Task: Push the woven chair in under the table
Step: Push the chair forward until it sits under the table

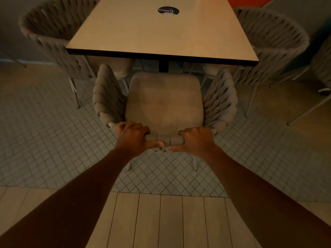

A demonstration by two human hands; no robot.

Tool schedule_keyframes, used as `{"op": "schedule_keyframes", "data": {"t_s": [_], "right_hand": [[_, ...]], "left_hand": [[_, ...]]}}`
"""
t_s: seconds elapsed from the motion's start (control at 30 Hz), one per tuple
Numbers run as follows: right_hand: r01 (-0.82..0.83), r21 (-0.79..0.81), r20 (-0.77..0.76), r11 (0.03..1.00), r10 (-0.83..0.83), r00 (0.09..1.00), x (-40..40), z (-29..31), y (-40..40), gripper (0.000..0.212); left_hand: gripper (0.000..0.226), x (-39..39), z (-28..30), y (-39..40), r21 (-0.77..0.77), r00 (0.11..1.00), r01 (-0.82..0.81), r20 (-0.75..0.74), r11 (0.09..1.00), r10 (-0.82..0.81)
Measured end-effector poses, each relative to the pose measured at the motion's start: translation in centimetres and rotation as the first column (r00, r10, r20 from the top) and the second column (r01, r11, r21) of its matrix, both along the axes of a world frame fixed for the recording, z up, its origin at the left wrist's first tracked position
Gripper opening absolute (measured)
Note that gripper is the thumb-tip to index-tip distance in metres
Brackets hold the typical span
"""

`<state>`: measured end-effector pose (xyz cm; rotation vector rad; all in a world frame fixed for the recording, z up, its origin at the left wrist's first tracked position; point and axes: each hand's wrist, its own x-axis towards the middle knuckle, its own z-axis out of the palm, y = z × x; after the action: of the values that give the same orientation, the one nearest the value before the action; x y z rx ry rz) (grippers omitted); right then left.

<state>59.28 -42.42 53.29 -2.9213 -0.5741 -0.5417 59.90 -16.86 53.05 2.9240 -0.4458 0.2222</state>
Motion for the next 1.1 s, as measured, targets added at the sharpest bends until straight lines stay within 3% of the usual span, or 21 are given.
{"op": "schedule_keyframes", "data": {"t_s": [0.13,0.2,0.27,0.3,0.33,0.4,0.47,0.5,0.57,0.7,0.97,1.1], "right_hand": [[0.013,0.019,-0.054,1.0,-0.012,0.998,-0.4,0.3,-0.6,0.073],[0.107,0.116,-0.053,0.988,-0.101,0.993,-0.3,0.8,-1.2,0.063],[0.278,0.207,-0.026,0.938,-0.279,0.96,-0.2,1.2,-2.3,0.044],[0.401,0.252,-0.058,0.881,-0.4,0.915,-0.1,1.3,-2.9,0.047],[0.535,0.317,-0.136,0.783,-0.521,0.843,0.0,1.4,-3.4,0.057],[0.777,0.457,-0.427,0.432,-0.66,0.618,0.6,1.6,-4.1,0.084],[0.87,0.493,-0.73,0.019,-0.535,0.425,1.3,1.8,-4.3,0.096],[0.853,0.508,-0.799,-0.119,-0.435,0.415,1.7,1.6,-4.3,0.094],[0.781,0.584,-0.796,-0.221,-0.343,0.499,2.2,1.2,-4.0,0.08],[0.733,0.651,-0.742,-0.198,-0.367,0.56,3.1,0.6,-3.2,0.061],[0.751,0.643,-0.733,-0.149,-0.406,0.547,4.2,-0.4,-3.4,0.058],[0.762,0.629,-0.748,-0.153,-0.384,0.541,4.6,-0.6,-4.3,0.06]], "left_hand": [[0.077,-0.6,-0.1,-0.2,-0.171,0.999,-0.031,-0.031,0.985,0.026],[0.075,-1.0,-0.4,-0.3,-0.269,0.982,-0.182,0.005,0.946,0.191],[0.087,-1.0,-0.2,-1.1,-0.447,0.895,-0.422,-0.066,0.789,0.442],[0.094,-0.8,0.0,-1.5,-0.56,0.827,-0.527,-0.165,0.639,0.538],[0.101,-0.5,0.4,-2.0,-0.655,0.755,-0.606,-0.295,0.451,0.585],[0.103,0.3,1.0,-2.5,-0.742,0.649,-0.662,-0.501,0.102,0.572],[0.095,0.9,1.1,-2.8,-0.78,0.631,-0.625,-0.532,-0.038,0.565],[0.092,1.0,0.9,-2.8,-0.79,0.632,-0.611,-0.525,-0.05,0.57],[0.091,1.3,0.7,-2.7,-0.796,0.637,-0.603,-0.522,-0.055,0.567],[0.087,2.6,0.7,-1.6,-0.806,0.639,-0.592,-0.486,-0.022,0.596],[0.089,4.2,0.3,-1.1,-0.807,0.67,-0.59,-0.478,0.016,0.569],[0.087,4.4,0.6,-2.1,-0.812,0.662,-0.584,-0.481,-0.007,0.575]]}}
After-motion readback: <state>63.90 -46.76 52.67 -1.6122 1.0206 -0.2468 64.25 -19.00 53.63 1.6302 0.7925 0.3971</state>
